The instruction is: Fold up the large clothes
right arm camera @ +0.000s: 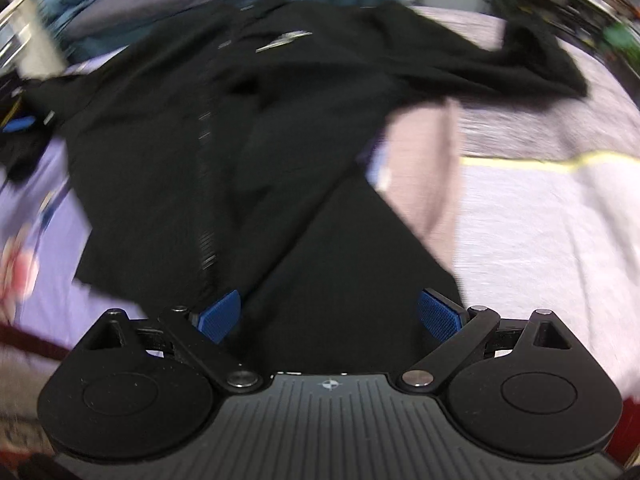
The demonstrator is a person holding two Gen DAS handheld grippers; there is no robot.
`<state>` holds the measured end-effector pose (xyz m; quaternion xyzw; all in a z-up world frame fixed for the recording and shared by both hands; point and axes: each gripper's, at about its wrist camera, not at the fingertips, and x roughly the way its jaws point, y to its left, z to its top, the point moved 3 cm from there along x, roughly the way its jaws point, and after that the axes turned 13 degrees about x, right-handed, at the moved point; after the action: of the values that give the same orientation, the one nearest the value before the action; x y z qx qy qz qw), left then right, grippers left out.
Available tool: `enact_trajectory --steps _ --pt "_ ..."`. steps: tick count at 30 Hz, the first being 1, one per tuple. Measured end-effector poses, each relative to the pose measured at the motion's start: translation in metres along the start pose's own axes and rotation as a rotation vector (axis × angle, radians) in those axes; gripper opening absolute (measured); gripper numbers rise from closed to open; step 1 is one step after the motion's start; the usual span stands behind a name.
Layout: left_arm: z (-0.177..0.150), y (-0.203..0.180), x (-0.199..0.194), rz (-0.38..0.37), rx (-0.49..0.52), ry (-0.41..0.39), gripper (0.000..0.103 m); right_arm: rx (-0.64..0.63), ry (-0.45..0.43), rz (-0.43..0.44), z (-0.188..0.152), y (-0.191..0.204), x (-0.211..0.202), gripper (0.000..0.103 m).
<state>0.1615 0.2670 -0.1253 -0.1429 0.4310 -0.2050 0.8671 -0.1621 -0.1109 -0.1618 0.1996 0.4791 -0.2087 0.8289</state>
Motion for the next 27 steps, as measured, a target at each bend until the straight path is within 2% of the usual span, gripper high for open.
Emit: enact_trajectory --steps 5,7,9,11,13,16,19,23,25,27 --pt "-0.055 -0.007 -0.027 0.04 0.008 0.074 0.103 -0.266 0.046 0.065 -0.022 0.043 0.015 0.095" --pt "-0.08 -0.015 -0.032 0.053 0.014 0.117 0.103 -0.406 0.05 0.01 -0.03 0.054 0.031 0.08" --pt "-0.102 -0.026 -0.033 0.051 0.033 0.158 0.103 -0.506 0.053 -0.019 -0.034 0.056 0.044 0.074" --pt "-0.125 -0.043 -0.031 0.024 0.039 0.2 0.103 -0.546 0.059 -0.005 -0.035 0.05 0.049 0.066" --pt "-0.145 -0.064 -0.027 -0.016 0.061 0.237 0.103 -0.537 0.064 0.004 -0.032 0.038 0.048 0.037" --pt "-0.168 -0.096 -0.017 -0.042 0.144 0.281 0.103 -0.407 0.097 0.059 -0.019 0.01 0.043 0.014" --pt "-0.181 -0.121 -0.004 -0.045 0.219 0.315 0.103 -0.156 0.091 0.147 0.011 -0.032 0.029 0.011" --pt "-0.191 -0.13 0.009 -0.016 0.24 0.332 0.103 0.11 -0.003 0.205 0.055 -0.091 0.004 0.01" --pt "-0.193 -0.129 0.014 -0.005 0.218 0.332 0.103 0.205 -0.071 0.202 0.079 -0.122 -0.007 0.01" --pt "-0.196 -0.128 0.02 -0.002 0.215 0.335 0.103 0.26 -0.119 0.162 0.095 -0.148 -0.011 0.01"
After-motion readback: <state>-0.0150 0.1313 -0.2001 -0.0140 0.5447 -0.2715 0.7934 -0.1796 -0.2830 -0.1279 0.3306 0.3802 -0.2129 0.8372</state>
